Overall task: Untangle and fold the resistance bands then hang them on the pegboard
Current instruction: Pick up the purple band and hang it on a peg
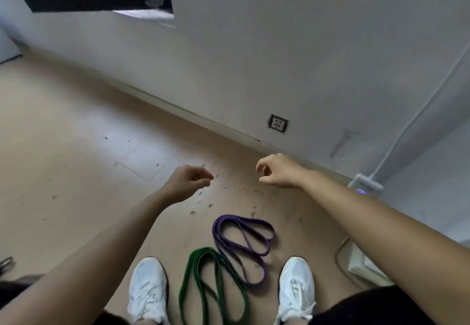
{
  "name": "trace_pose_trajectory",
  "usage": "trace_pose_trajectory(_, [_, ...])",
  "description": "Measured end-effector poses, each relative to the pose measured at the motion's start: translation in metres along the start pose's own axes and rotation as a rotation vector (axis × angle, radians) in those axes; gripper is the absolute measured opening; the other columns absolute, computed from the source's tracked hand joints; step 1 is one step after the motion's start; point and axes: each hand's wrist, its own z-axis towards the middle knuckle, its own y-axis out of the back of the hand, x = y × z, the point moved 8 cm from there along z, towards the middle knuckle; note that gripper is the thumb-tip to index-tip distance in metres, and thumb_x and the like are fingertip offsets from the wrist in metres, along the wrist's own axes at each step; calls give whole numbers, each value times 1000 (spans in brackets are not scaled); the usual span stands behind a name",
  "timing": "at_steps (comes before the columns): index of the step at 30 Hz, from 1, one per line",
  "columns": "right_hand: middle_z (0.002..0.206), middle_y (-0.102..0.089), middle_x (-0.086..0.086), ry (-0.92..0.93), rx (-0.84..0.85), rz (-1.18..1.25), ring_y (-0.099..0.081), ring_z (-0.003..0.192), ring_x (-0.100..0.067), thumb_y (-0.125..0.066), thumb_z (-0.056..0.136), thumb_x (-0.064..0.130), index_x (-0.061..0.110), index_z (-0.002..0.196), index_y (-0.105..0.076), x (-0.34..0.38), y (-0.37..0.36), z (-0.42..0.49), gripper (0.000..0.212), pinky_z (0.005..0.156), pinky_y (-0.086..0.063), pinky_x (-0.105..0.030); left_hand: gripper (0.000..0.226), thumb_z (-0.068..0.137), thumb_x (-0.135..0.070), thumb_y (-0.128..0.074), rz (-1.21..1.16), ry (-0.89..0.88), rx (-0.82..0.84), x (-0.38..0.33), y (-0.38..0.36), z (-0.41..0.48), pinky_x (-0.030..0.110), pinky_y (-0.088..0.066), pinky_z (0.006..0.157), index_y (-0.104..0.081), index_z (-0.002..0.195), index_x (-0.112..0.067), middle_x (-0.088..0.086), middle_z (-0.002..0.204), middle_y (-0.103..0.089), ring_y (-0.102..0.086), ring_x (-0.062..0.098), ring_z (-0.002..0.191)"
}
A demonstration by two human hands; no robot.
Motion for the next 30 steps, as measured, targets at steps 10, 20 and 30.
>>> trace_pose_trajectory(10, [112, -71, -2, -93, 251, -26, -66, 104, -26, -66, 88, 30, 23, 115, -70, -24, -137, 44, 28, 88, -52, -33, 12, 92, -18, -67, -145, 307, 115, 132, -120, 4, 32, -56, 81, -75, 98, -23, -7, 87, -75, -70, 16, 88])
trace_pose_trajectory(20, [145, -49, -5, -217, 201, 70, -45, 133, -29, -67, 92, 43, 21, 149, -40, -58, -264, 77, 67, 108, -43, -43, 50, 91, -27, -72, -204, 598, -73, 209, -198, 20, 42, -50, 100, -56, 136, -14, 8, 128, -56, -59, 24, 113])
trace_pose_trajectory(30, [148, -46, -7, -270, 214, 42, -33, 140, -34, -67, 90, 47, 24, 147, -43, -80, -304, 79, 66, 115, -30, -51, 44, 78, -31, -84, -219, 717, 17, 242, -235, 37, 38, -55, 81, -52, 107, -20, 2, 104, -62, -63, 21, 95])
